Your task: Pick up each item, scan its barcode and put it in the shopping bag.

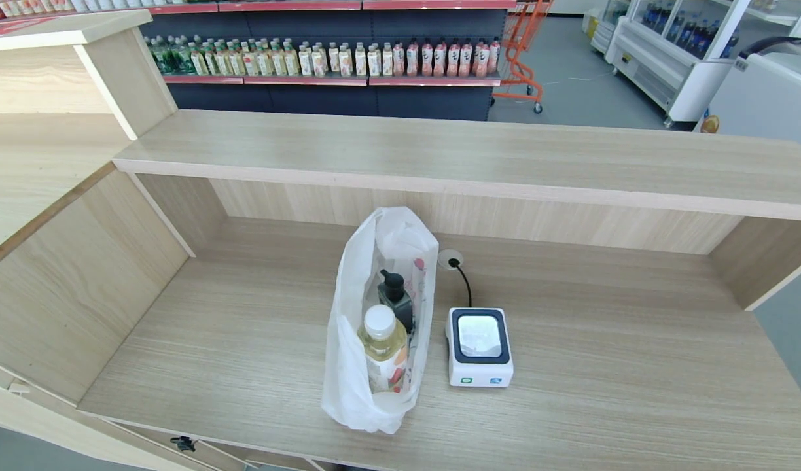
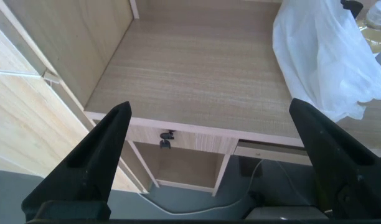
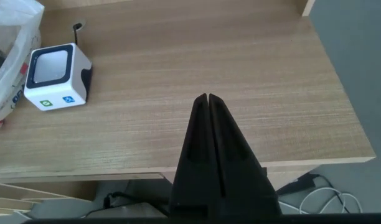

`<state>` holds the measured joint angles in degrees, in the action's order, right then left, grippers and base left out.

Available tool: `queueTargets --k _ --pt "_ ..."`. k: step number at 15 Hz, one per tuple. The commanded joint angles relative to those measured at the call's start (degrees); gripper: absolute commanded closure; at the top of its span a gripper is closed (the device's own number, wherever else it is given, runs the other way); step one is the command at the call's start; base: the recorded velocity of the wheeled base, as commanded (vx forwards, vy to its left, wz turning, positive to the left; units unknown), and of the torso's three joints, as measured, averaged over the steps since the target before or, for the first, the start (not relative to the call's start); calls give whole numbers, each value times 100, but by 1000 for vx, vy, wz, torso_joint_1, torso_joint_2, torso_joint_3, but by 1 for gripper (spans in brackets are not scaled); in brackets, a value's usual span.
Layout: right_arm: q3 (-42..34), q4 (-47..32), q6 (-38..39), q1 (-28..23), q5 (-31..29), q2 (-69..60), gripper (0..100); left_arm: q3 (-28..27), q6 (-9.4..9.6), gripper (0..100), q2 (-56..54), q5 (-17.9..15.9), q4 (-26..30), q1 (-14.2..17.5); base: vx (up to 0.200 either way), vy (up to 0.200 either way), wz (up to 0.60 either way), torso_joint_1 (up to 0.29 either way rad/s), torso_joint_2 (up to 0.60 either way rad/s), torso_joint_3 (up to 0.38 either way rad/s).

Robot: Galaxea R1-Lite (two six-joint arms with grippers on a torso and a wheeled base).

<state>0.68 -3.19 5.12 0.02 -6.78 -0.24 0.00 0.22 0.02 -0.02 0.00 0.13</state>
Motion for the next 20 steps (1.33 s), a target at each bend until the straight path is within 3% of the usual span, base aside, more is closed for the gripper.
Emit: queueTargets --k 1,12,15,20 --pt "2 3 -2 -2 1 24 100 0 -4 0 -2 2 0 -5 0 0 0 0 0 0" --pt "2 3 -2 -2 1 24 100 0 31 0 6 2 0 -5 0 0 0 0 0 0" --pt "2 3 -2 -2 1 24 100 0 4 0 -2 2 0 -5 200 0 0 2 1 2" --pt "2 3 -2 -2 1 24 100 0 4 0 -2 2 0 -5 0 0 0 0 0 0"
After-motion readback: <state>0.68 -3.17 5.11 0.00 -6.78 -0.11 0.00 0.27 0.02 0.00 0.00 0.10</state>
